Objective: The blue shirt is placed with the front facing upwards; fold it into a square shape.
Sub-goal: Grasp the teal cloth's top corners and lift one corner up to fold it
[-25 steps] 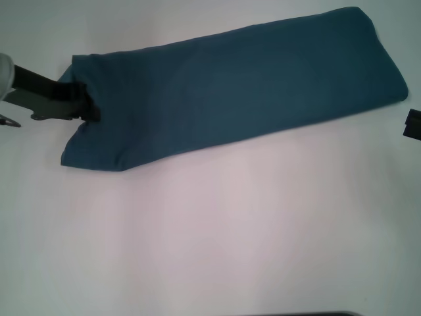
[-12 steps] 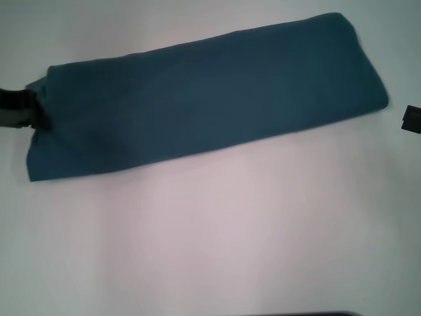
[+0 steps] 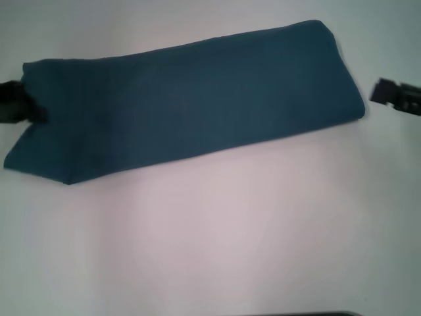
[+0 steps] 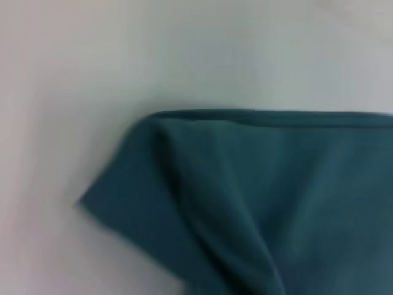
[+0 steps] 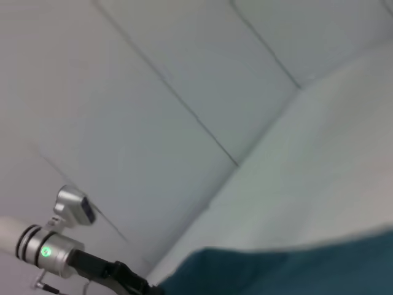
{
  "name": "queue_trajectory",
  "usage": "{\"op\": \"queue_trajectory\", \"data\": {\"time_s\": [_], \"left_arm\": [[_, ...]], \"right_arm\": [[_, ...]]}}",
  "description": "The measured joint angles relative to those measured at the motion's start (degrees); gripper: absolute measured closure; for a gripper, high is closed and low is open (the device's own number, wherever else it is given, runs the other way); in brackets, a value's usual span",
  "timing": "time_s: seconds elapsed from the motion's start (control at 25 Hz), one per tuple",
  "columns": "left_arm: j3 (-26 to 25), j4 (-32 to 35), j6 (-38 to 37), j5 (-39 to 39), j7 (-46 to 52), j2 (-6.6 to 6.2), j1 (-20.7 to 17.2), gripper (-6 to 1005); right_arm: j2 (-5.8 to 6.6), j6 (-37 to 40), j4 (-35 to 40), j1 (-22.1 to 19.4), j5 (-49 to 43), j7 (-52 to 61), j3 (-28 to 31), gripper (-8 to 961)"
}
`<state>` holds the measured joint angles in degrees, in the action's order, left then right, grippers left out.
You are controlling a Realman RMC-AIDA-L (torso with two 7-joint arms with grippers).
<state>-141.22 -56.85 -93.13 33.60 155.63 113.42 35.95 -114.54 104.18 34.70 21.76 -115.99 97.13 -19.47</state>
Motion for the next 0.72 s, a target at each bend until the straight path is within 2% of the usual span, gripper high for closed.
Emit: {"op": "queue_trajectory", "data": {"time_s": [0.12, 0.24, 0.36, 0.56, 0.72], "left_arm": [[-2.6, -0.3, -2.5, 5.3, -2.3, 1.20, -0.3, 951], [-2.7, -0.4, -3.0, 8.0, -2.9, 2.22, -0.6, 951], [-2.9, -0.3, -3.5, 11.0, -3.4, 3.00, -1.1, 951], [-2.9, 0.0, -5.2, 19.6, -4.4, 3.08, -2.4, 951], [-3.0, 0.0, -6.4, 25.4, -4.8, 2.80, -2.9, 951]], "right_arm": [[-2.57, 0.0, 1.4, 1.6, 4.1, -5.4, 0.3, 41], [-5.10, -1.2, 1.4, 2.8, 10.0, -14.7, -0.4, 138], [-5.41, -6.8, -4.8, 5.1, 11.3, -25.2, -1.5, 243], [-5.33, -22.0, -14.2, 9.3, 12.6, -31.1, -1.6, 444], [-5.50, -27.6, -22.0, 12.7, 13.3, -37.6, -1.6, 529]]}}
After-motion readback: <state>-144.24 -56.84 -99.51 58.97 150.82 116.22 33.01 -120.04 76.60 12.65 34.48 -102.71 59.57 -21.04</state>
